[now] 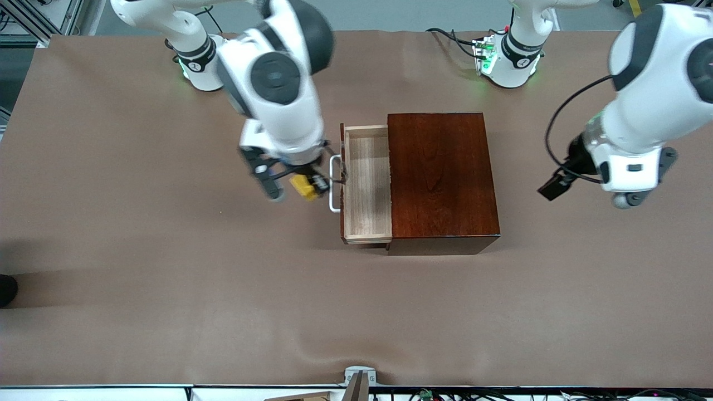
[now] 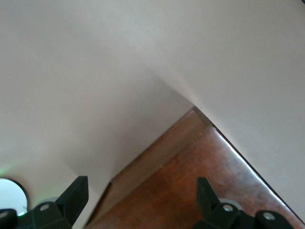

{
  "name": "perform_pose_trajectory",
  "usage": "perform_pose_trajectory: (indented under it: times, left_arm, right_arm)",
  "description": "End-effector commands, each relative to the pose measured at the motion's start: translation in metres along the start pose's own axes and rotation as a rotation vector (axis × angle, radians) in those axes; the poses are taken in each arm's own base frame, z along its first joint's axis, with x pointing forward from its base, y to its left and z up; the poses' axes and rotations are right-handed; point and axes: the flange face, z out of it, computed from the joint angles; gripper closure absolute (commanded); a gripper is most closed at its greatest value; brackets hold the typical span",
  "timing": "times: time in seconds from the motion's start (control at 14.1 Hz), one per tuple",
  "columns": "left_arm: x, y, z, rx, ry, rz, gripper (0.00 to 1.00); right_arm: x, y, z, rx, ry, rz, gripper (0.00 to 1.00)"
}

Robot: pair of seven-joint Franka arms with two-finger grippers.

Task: Open drawer, take yellow block, close drawer
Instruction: 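Lift the cube out with the right gripper while the left gripper approaches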

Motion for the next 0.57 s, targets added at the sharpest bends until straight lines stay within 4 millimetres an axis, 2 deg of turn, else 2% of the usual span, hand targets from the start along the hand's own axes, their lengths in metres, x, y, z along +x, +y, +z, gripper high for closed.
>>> perform_pose_trajectory:
  times: [0.0,0.14,0.28,0.49]
  left_arm:
    - [-0.03,0.038,0.004,-0.01,-0.011,-0.07,0.0]
    - [-0.061,0.061,0.011,-0.004,-0.011,-0.124,0.0]
    - [-0.099,0.087,0.02,0.002,0.0,-0.158,0.0]
    - [-0.15,0.119,0.034,0.008,0.006,-0.232,0.0]
  right_arm:
    - [0.061,0.04,-0.001,-0.038,-0.034,-0.126,0.91]
    - [0.116,0.073,0.001,-0.035,-0.047,-0.216,0.91]
    - [0.172,0.116,0.006,0.013,-0.045,-0.339,0.91]
    - [0.241,0.172,0.02,0.029,-0.016,-0.504,0.91]
